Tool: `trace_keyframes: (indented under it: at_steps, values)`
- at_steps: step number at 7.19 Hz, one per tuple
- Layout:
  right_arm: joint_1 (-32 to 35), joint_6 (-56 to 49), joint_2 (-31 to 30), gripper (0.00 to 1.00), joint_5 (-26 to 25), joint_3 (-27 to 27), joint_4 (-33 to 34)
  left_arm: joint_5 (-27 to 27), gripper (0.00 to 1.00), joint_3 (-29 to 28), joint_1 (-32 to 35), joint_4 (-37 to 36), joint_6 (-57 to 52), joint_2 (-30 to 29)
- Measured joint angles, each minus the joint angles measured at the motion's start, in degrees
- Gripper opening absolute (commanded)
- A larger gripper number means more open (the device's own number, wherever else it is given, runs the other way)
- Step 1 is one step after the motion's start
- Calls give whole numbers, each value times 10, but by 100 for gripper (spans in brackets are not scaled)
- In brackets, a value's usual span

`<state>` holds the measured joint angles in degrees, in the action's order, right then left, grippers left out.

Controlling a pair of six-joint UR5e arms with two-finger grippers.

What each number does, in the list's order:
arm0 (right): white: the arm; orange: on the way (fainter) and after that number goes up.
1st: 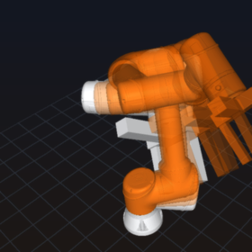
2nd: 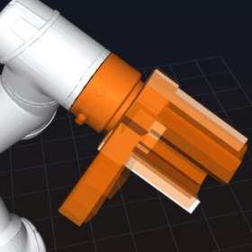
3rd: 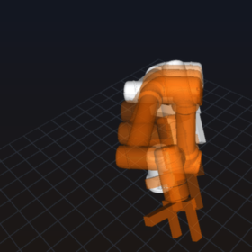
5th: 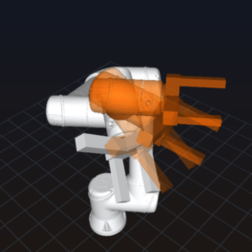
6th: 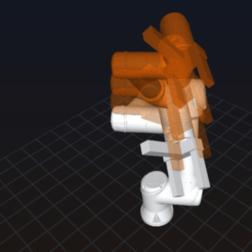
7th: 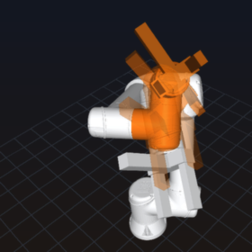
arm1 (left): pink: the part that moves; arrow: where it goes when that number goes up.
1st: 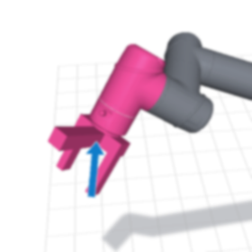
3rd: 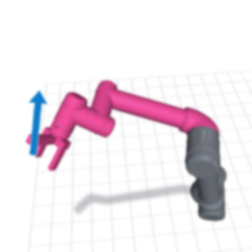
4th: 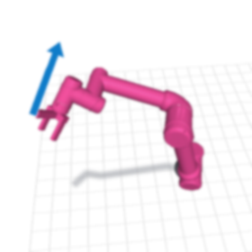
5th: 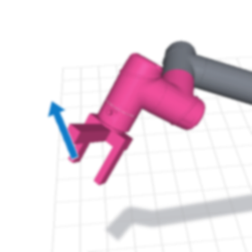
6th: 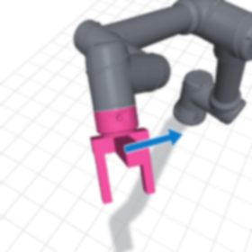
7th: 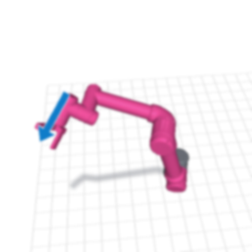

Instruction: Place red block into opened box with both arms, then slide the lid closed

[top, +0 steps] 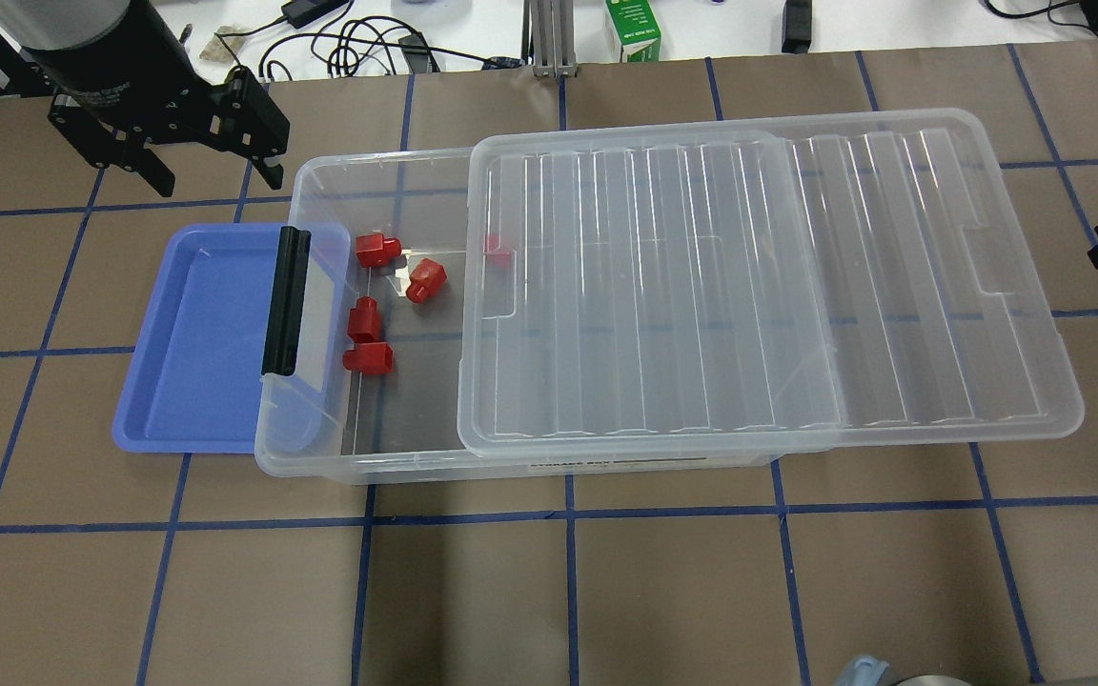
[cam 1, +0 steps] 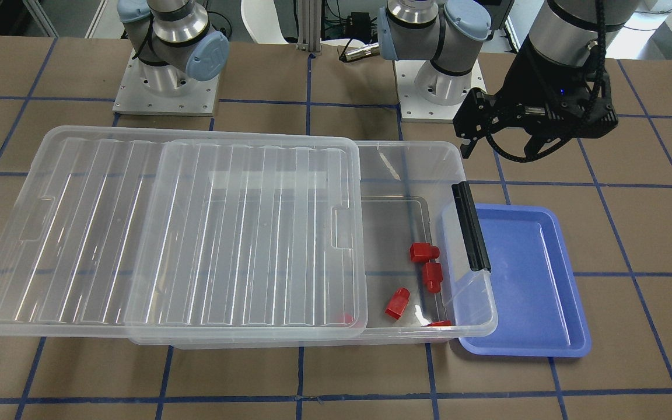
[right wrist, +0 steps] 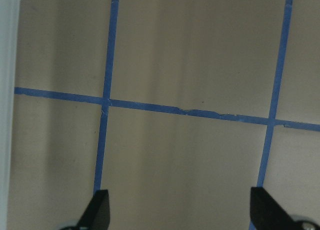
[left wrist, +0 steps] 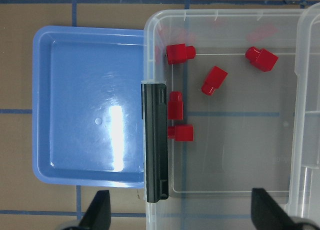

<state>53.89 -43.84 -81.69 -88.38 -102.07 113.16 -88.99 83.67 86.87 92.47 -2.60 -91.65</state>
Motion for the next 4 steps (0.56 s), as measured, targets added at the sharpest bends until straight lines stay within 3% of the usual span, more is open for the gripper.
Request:
trace_keyframes:
  at_steps: [4]
  values:
    - [25, 35, -1, 100, 25, -16, 16, 2, 100, 6, -5, -3, -3, 3]
